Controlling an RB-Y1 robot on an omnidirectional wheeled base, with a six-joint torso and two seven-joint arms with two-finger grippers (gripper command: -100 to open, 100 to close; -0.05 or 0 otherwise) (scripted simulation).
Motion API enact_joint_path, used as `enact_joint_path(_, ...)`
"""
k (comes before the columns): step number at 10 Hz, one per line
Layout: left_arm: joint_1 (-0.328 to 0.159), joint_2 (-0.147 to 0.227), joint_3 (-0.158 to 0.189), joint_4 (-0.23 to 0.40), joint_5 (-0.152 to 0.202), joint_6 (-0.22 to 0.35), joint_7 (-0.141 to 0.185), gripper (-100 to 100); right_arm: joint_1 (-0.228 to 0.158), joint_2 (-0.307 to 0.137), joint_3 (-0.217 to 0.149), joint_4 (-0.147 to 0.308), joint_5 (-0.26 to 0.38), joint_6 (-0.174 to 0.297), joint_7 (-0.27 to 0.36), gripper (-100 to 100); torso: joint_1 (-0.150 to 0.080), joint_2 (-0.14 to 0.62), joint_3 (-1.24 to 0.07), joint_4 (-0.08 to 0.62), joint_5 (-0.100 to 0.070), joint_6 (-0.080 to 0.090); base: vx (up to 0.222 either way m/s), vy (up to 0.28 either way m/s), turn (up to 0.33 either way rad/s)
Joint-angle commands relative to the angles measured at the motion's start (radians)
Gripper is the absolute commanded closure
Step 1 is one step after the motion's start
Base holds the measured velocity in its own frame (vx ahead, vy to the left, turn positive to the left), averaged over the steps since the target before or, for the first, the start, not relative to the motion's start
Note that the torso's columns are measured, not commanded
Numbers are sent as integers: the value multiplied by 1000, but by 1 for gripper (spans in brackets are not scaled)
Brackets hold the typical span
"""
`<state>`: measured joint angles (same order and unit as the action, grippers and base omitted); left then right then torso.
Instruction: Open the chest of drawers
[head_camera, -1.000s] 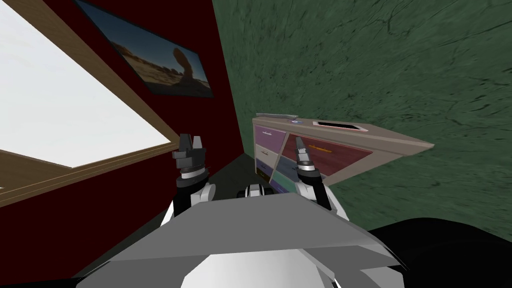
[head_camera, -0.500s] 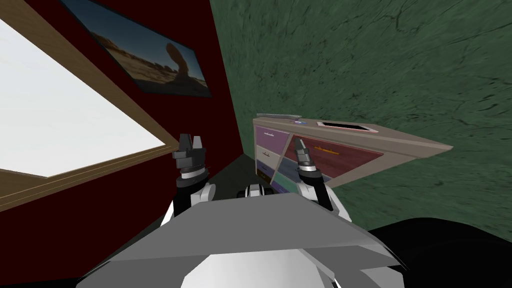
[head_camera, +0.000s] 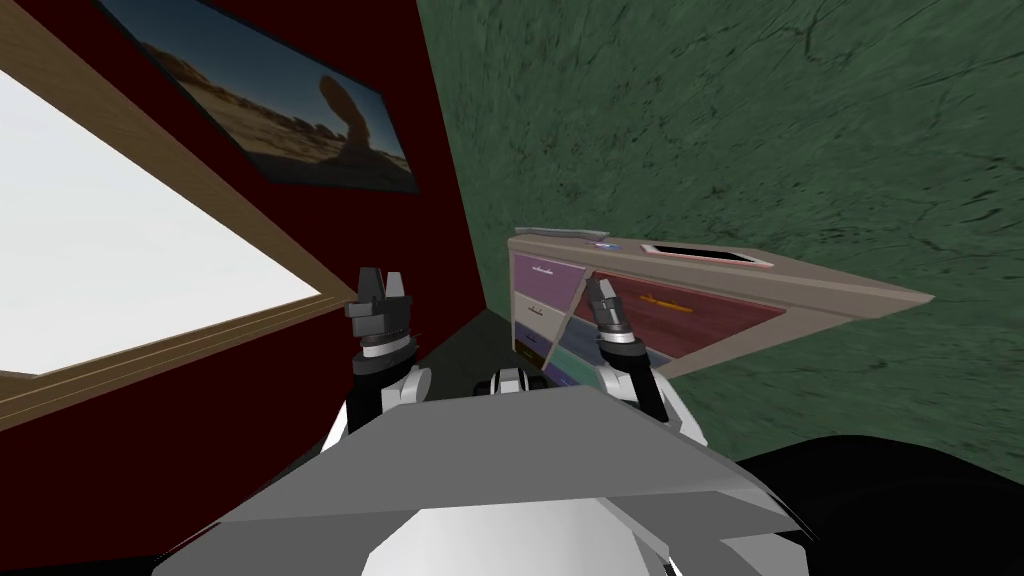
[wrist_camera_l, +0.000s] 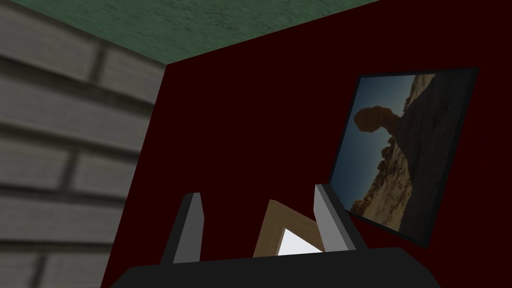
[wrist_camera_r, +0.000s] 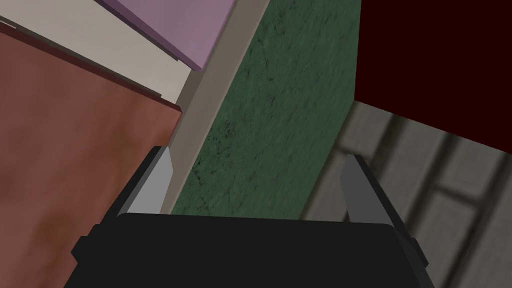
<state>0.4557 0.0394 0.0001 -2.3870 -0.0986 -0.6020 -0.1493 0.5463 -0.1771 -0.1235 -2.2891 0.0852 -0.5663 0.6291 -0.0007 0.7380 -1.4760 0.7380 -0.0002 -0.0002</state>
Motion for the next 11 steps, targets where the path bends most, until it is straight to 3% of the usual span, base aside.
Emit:
enact_joint_path(1, 0, 0, 0, 0, 0, 0, 0, 0, 1, -5, -10, 6, 6, -6, 58, -100, 2, -1, -1, 0, 0, 0, 50, 56, -44)
enact_joint_path(11, 0, 0, 0, 0, 0, 0, 0, 0, 7, -17, -60, 42, 33, -36, 309, -100, 6, -3, -2, -1, 2, -2, 49, 58, -60)
